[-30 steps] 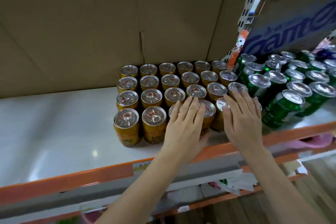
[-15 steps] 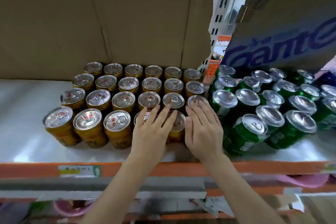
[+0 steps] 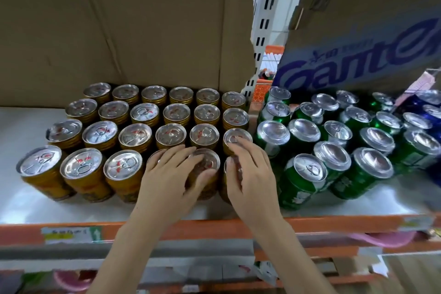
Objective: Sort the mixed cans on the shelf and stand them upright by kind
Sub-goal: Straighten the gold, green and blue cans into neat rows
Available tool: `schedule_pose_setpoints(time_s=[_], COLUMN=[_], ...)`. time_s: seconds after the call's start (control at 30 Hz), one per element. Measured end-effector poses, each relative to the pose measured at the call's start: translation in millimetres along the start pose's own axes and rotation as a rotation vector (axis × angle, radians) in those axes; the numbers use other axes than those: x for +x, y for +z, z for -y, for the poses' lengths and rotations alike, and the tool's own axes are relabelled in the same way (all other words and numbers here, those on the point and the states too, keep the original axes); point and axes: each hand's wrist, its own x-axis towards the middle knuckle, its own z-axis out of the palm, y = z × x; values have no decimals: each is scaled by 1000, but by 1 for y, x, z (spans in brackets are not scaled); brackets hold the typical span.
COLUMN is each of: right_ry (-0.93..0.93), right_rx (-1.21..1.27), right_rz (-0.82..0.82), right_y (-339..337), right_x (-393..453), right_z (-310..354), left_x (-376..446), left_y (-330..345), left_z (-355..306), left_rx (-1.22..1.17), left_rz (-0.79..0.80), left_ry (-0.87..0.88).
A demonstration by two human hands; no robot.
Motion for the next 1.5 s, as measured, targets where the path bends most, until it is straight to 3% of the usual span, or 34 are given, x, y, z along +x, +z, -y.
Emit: schedule_pose_setpoints(time_s=[0.2,0.33,0.53,0.87,1.1,1.37,1.5], right_ry=[-32,-35,-22,-90,-185,-263,-245], right_rx=[-125,-217,-308,-440,-421,-501,-545], right_rz=[-27,65,98,200,307,571,693], right_y=[-32,-56,-101,-167,-156,-133,-129], right_x=[18,28,45,81,118,183,190], right_z=[-6,-27,-94,-207,-224,-213,-218], left_x=[22,43,78,142,163,221,247], left_y=[-4,-3,12,51,50,14,37], left_z=[-18,-41,-93,-197,-178,-141,-147], left_rx=[5,37,70,127,205,336,372], left_rz=[-112,-97,-11,-25,126,137,289], left_ry=[-8,50,46,47,-10,72,106])
